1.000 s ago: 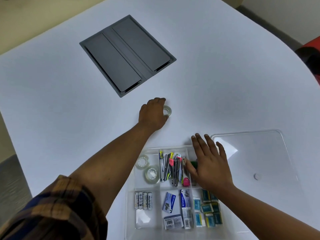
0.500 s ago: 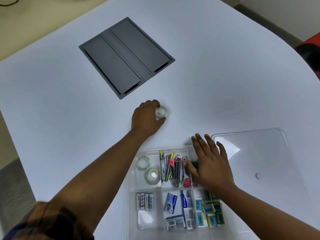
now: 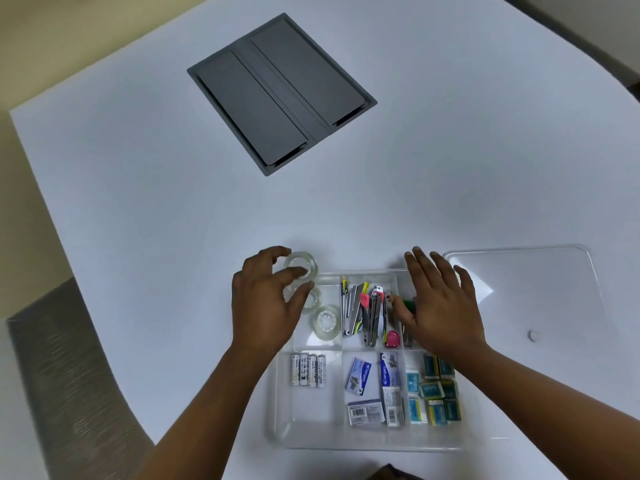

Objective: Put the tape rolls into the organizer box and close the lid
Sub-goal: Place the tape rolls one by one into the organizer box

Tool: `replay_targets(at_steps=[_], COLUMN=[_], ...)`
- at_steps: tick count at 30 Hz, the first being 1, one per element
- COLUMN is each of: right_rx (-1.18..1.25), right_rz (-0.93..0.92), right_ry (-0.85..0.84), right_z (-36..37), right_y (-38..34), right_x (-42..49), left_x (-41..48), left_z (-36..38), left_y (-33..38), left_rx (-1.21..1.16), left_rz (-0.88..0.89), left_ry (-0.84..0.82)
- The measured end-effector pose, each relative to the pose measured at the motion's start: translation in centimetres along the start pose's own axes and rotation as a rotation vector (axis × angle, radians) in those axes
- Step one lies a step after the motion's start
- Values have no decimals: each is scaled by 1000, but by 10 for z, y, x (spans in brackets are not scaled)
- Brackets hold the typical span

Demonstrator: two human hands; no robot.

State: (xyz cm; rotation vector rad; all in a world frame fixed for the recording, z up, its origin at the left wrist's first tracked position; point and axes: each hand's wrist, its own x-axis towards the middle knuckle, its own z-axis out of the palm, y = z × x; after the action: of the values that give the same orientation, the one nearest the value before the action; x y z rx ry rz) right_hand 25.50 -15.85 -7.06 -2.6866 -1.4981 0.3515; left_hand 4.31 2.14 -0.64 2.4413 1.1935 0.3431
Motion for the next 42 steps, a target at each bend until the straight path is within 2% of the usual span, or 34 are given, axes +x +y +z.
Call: replay_targets(at_steps=[4,7,18,32,36,42], right_rx=[3,3,9,10,7,0], right_rz=[8,10,5,7,5,6], right_ry=[0,0,2,4,8,0], right_z=[1,1,2,5,5,6], right_y=[-1,-1,0,1,1,2], right_x=[0,1,1,2,2,1], left_x=[-21,-28,-7,-10,-9,-12], left_z=[5,11,34,49,49,44], left_y=[-3,-5,-15,-10,-9,-16], left_rx=[49,40,293,522,500,343], left_rz=[-15,-45,-40,27,36,17], left_ry=[-30,-141,-340,-411,-407,-402])
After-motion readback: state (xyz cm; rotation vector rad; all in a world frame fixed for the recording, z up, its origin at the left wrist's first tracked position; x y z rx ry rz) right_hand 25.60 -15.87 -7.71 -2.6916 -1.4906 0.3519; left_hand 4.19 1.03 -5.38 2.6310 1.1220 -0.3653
